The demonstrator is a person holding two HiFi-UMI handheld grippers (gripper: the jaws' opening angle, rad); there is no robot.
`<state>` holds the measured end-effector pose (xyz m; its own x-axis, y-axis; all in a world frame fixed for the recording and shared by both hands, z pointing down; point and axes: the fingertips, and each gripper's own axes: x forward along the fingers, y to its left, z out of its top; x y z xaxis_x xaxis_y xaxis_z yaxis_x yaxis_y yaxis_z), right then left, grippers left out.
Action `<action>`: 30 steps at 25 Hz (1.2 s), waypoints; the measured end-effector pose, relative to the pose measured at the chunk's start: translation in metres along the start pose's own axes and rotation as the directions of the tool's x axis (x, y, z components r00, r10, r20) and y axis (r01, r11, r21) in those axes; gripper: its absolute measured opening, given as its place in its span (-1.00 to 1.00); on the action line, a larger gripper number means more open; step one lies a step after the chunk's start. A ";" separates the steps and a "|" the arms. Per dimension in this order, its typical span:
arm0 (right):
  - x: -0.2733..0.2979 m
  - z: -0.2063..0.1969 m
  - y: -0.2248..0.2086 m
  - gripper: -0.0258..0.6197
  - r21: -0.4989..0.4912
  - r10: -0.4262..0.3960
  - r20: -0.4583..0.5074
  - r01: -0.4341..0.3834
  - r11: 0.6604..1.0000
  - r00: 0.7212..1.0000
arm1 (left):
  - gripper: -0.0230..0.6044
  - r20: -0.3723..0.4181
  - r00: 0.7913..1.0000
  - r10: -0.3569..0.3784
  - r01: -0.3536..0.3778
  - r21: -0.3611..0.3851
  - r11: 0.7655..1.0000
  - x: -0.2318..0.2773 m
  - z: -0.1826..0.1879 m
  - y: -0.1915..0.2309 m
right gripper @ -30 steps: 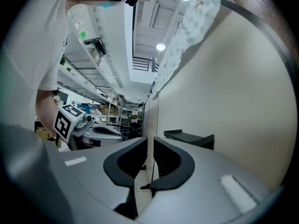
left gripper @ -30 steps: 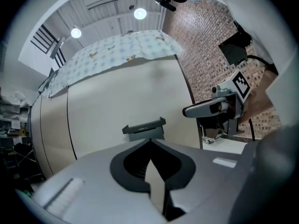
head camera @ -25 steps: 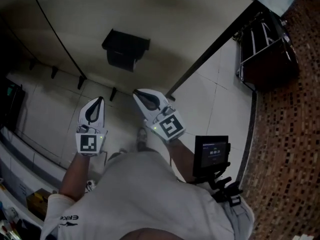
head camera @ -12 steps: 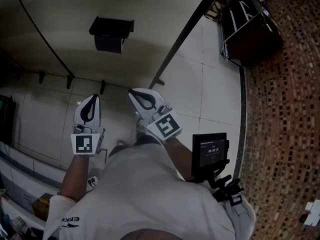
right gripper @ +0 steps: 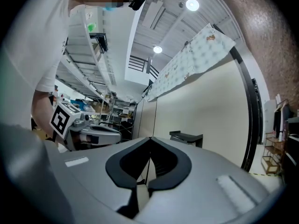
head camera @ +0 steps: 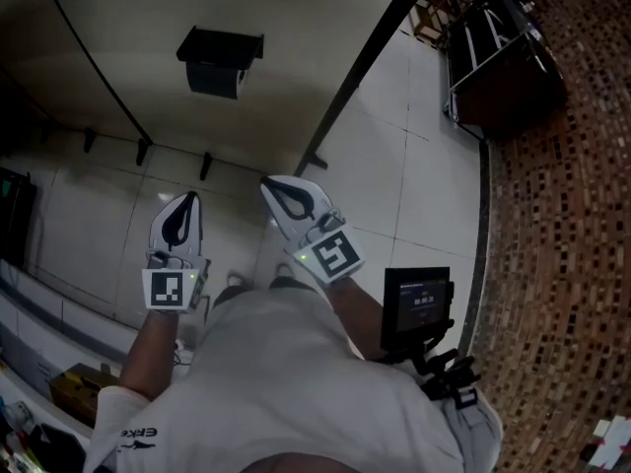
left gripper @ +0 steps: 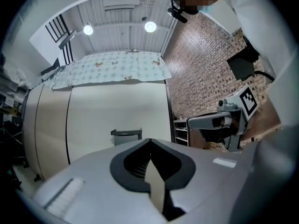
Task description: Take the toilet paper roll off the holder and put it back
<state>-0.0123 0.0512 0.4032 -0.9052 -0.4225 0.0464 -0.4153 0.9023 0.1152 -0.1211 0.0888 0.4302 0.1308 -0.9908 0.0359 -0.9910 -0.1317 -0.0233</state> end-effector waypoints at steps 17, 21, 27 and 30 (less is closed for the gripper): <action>-0.028 -0.015 -0.002 -0.88 0.037 0.052 -0.027 -0.051 0.998 0.998 | -0.92 -0.030 0.999 -0.011 0.012 0.028 1.000 0.007 -0.001 -0.037; -0.030 -0.016 -0.003 -0.88 0.043 0.049 -0.033 -0.047 0.998 0.998 | -0.92 -0.033 0.999 -0.020 0.021 0.030 0.999 0.008 -0.001 -0.039; -0.025 -0.017 -0.003 -0.88 0.038 0.058 -0.035 -0.056 0.998 0.998 | -0.92 -0.034 0.999 -0.026 0.027 0.029 0.999 0.013 -0.003 -0.037; -0.023 -0.017 0.000 -0.88 0.029 0.063 -0.039 -0.062 0.998 0.997 | -0.92 -0.035 0.999 -0.026 0.027 0.023 0.999 0.014 -0.003 -0.034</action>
<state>0.0098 0.0590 0.4185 -0.9255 -0.3675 0.0922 -0.3606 0.9290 0.0833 -0.0861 0.0799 0.4341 0.1554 -0.9853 0.0714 -0.9863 -0.1588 -0.0456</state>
